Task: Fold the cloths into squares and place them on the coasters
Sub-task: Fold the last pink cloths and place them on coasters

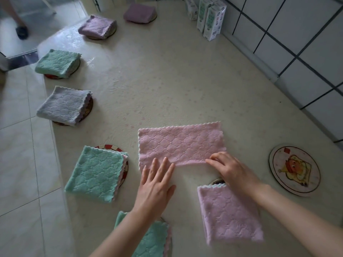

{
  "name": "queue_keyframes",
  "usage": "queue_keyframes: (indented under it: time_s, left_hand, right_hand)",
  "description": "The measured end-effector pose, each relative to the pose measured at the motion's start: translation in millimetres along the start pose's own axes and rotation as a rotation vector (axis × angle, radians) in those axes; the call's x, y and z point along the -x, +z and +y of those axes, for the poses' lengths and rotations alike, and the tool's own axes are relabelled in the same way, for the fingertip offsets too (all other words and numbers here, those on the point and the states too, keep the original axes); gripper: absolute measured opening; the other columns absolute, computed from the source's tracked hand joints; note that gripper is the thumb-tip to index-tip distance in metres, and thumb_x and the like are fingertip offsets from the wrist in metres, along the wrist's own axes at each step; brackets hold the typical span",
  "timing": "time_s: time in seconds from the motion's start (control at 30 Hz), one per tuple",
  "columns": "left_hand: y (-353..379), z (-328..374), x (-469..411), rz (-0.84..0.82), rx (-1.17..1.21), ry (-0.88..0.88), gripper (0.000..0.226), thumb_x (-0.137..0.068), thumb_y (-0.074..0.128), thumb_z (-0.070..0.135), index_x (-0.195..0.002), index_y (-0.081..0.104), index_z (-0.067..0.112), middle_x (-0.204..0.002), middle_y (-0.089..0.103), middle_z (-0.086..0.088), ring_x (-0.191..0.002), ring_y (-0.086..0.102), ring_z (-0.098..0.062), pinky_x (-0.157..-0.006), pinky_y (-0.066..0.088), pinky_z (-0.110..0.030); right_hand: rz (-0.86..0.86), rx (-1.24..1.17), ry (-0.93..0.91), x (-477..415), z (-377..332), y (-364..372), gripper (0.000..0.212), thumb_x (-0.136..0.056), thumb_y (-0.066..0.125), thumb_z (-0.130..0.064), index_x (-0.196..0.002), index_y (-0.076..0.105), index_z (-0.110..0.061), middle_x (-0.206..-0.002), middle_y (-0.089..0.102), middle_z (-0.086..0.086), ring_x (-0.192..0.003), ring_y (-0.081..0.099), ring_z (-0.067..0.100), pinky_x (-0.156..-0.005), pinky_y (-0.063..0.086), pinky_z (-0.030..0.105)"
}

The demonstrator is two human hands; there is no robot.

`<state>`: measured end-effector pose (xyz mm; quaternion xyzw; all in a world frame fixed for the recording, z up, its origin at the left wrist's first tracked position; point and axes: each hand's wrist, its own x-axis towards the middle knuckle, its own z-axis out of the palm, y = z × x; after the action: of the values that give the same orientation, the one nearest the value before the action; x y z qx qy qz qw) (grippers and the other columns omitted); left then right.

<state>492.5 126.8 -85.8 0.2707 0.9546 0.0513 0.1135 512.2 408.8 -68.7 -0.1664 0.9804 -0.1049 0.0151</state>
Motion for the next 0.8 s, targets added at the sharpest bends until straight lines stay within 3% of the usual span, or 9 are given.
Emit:
queue_keyframes:
  time_s: [0.13, 0.23, 0.43, 0.53, 0.63, 0.73, 0.8]
  left_hand:
    - [1.3, -7.4, 18.5, 0.011, -0.016, -0.211, 0.068, -0.085, 0.034, 0.049, -0.145, 0.037, 0.016, -0.152, 0.032, -0.013, -0.140, 0.027, -0.037, -0.109, 0.015, -0.046]
    - [2.7, -6.3, 21.5, -0.031, -0.031, -0.277, 0.072, -0.083, 0.032, 0.052, -0.143, 0.040, 0.012, -0.150, 0.033, -0.017, -0.136, 0.034, -0.040, -0.109, 0.026, -0.050]
    - [-0.9, -9.5, 3.3, -0.027, -0.095, -0.272, 0.075, -0.085, 0.028, 0.060, -0.145, 0.037, 0.014, -0.153, 0.029, -0.016, -0.141, 0.024, -0.038, -0.109, 0.010, -0.055]
    - [-14.2, -18.3, -13.9, -0.008, -0.120, -0.253, 0.075, -0.090, 0.028, 0.058, -0.149, 0.021, 0.012, -0.157, 0.014, -0.016, -0.144, 0.007, -0.038, -0.113, 0.000, -0.056]
    - [-26.7, -2.1, -27.8, 0.015, -0.025, -0.079, 0.077, -0.094, 0.039, 0.049, -0.152, 0.001, 0.013, -0.159, -0.003, -0.009, -0.145, -0.006, -0.031, -0.118, -0.003, -0.047]
    - [-33.8, 22.8, -31.8, 0.116, 0.063, 0.068, 0.071, -0.088, 0.055, 0.042, -0.148, 0.030, 0.013, -0.153, 0.032, -0.006, -0.142, 0.028, -0.023, -0.116, 0.023, -0.039]
    - [-30.9, 28.9, -29.3, 0.154, 0.108, 0.072, 0.056, -0.085, 0.054, 0.041, -0.135, 0.051, 0.014, -0.137, 0.054, -0.003, -0.130, 0.048, -0.019, -0.108, 0.039, -0.036]
  right_hand:
    - [-0.038, 0.064, 0.052, 9.1, 9.8, -8.8, 0.067, -0.061, 0.072, 0.010, -0.120, 0.058, -0.017, -0.112, 0.055, 0.004, -0.105, 0.056, 0.022, -0.081, 0.054, 0.033]
    - [-0.045, 0.117, 0.058, 2.7, 7.3, -10.1, 0.066, -0.058, 0.073, 0.009, -0.117, 0.057, -0.017, -0.107, 0.056, 0.006, -0.101, 0.057, 0.026, -0.078, 0.054, 0.036]
    - [-0.038, 0.174, 0.072, -14.5, -0.3, -13.8, 0.044, -0.064, 0.069, 0.002, -0.099, 0.057, -0.021, -0.088, 0.054, 0.001, -0.079, 0.054, 0.024, -0.066, 0.049, 0.035]
    - [0.012, 0.095, 0.070, -20.2, -8.7, -20.4, 0.038, -0.062, 0.067, 0.009, -0.089, 0.058, -0.016, -0.086, 0.054, 0.002, -0.079, 0.052, 0.022, -0.066, 0.050, 0.034]
    - [0.078, -0.089, -0.023, -22.4, -32.7, -29.9, 0.033, -0.069, 0.053, 0.006, -0.097, 0.061, -0.011, -0.091, 0.055, 0.007, -0.086, 0.052, 0.024, -0.076, 0.049, 0.032]
    - [0.150, -0.274, -0.096, -19.2, -64.2, -38.8, 0.043, -0.074, 0.048, 0.005, -0.113, 0.057, -0.011, -0.100, 0.057, 0.007, -0.095, 0.054, 0.018, -0.090, 0.043, 0.022]
    - [0.168, -0.382, -0.119, -14.7, -82.3, -44.2, 0.038, -0.083, 0.048, 0.003, -0.117, 0.056, -0.012, -0.106, 0.056, 0.005, -0.100, 0.056, 0.014, -0.093, 0.043, 0.020]
